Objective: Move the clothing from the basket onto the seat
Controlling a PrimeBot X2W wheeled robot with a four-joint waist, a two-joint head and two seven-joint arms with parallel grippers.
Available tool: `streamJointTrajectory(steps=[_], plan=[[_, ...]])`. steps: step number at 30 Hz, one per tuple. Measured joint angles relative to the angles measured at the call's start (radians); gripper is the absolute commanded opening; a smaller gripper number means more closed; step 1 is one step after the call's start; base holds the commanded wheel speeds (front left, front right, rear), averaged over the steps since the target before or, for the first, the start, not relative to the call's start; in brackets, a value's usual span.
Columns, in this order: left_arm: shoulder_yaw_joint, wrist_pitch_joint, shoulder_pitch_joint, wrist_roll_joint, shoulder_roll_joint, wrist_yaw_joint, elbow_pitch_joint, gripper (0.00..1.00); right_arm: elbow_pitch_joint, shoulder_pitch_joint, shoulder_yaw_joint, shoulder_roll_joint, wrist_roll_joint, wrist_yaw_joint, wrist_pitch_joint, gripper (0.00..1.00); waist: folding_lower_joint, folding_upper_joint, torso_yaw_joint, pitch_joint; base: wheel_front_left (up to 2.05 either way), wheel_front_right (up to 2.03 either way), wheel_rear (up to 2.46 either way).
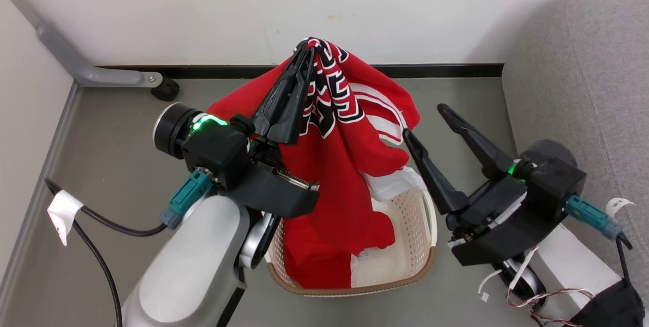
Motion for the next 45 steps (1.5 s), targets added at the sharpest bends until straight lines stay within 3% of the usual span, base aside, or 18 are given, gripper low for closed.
streamJointTrajectory(steps=[6,15,33,34,35,36,37,38,45], plan=[[0.000,0.000,0.000,0.002,-0.009,-0.001,-0.001,0.00,-0.074,-0.031,0.102,-0.019,0.004,0.000,0.000,1.00,0.0000,0.0000,0.002,0.005,0.00,0.00,0.00],[-0.008,0.000,0.000,0.008,-0.031,-0.011,-0.013,0.00,-0.047,-0.107,0.214,-0.033,0.011,0.000,0.000,1.00,0.0000,0.0000,0.013,0.013,0.00,0.00,0.00],[-0.025,0.000,-0.001,0.008,-0.059,-0.028,-0.020,0.00,0.158,-0.196,0.232,-0.005,-0.016,0.000,0.000,1.00,0.0000,0.0000,0.055,0.038,0.00,0.00,0.00],[-0.025,0.000,-0.001,0.008,-0.061,-0.028,-0.020,0.00,0.170,-0.198,0.239,-0.002,-0.016,0.000,0.000,0.83,0.0000,0.0000,0.056,0.039,0.00,0.00,0.00],[-0.025,0.000,-0.001,0.008,-0.062,-0.028,-0.020,0.00,0.181,-0.202,0.246,0.001,-0.016,0.000,0.000,0.83,0.0000,0.0000,0.057,0.039,0.00,0.00,0.00],[-0.025,0.000,-0.001,0.008,-0.063,-0.028,-0.020,0.00,0.201,-0.212,0.256,0.008,-0.016,0.000,0.000,0.50,0.0001,0.0000,0.059,0.041,0.00,0.00,0.00],[-0.025,0.000,-0.001,0.008,-0.064,-0.028,-0.019,0.00,0.208,-0.215,0.257,0.012,-0.016,0.000,0.000,0.10,0.0000,0.0000,0.060,0.041,0.00,0.00,0.00],[-0.025,0.000,-0.001,0.008,-0.064,-0.028,-0.019,0.00,0.218,-0.220,0.258,0.016,-0.016,0.000,0.000,0.00,0.0001,0.0000,0.060,0.041,0.00,0.00,0.00],[-0.022,0.000,0.000,0.008,-0.067,-0.036,-0.007,0.00,0.239,-0.236,0.267,0.027,-0.001,0.000,0.000,0.00,0.0001,0.0000,0.060,0.043,0.00,0.00,0.00]])
